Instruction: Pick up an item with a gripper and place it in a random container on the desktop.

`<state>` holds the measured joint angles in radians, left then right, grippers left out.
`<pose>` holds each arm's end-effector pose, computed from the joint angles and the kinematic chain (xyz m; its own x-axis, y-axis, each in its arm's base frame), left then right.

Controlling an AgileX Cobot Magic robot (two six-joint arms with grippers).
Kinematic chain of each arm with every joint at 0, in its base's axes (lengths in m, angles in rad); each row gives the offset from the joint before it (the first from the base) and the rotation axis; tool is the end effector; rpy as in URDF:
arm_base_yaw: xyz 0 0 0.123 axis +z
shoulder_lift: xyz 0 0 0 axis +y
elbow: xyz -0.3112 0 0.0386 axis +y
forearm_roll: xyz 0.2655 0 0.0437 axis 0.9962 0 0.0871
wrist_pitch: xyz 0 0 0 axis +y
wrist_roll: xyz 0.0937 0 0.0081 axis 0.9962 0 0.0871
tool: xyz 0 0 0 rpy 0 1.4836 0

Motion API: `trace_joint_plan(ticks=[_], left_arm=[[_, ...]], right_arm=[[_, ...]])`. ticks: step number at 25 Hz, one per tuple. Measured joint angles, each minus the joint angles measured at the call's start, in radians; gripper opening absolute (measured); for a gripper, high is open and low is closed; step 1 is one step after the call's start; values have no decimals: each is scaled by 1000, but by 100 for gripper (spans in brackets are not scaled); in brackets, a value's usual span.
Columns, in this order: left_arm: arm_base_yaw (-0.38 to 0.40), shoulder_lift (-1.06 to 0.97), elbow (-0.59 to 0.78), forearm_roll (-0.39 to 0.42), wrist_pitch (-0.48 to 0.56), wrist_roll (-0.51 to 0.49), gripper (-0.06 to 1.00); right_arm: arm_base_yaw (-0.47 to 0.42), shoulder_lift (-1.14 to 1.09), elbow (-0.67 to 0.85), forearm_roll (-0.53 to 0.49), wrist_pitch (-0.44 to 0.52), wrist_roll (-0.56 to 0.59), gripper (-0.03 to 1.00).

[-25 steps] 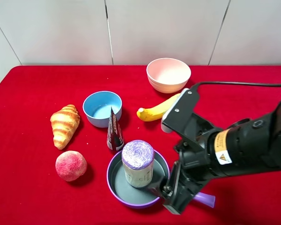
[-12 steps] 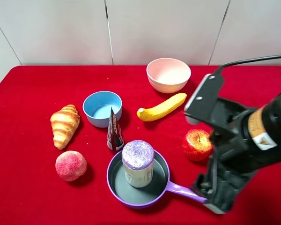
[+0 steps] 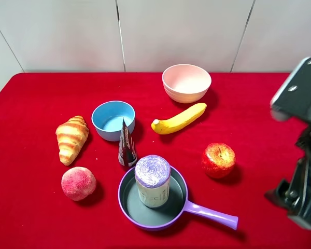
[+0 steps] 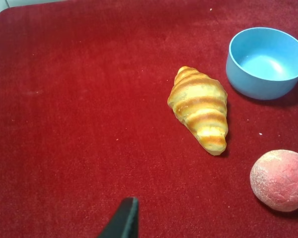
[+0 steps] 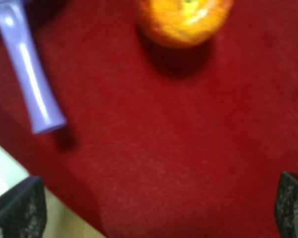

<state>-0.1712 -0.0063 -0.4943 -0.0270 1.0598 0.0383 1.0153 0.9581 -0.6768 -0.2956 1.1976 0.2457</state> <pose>-0.0159 0.0005 0.2826 -0.4430 0.1020 -0.8907 0.2022 0.9793 0.0116 0.0940 0.1031 0.2792 -0.6192 -0.7517 -0.2273 -0.7132 0.6594 -0.2377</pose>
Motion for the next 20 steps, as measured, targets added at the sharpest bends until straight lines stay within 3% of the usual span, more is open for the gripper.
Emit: trace_joint_plan(ticks=[20], left_arm=[[0, 0, 0, 0, 0, 0, 99]], right_arm=[[-447, -237, 0, -56, -7, 72, 69]])
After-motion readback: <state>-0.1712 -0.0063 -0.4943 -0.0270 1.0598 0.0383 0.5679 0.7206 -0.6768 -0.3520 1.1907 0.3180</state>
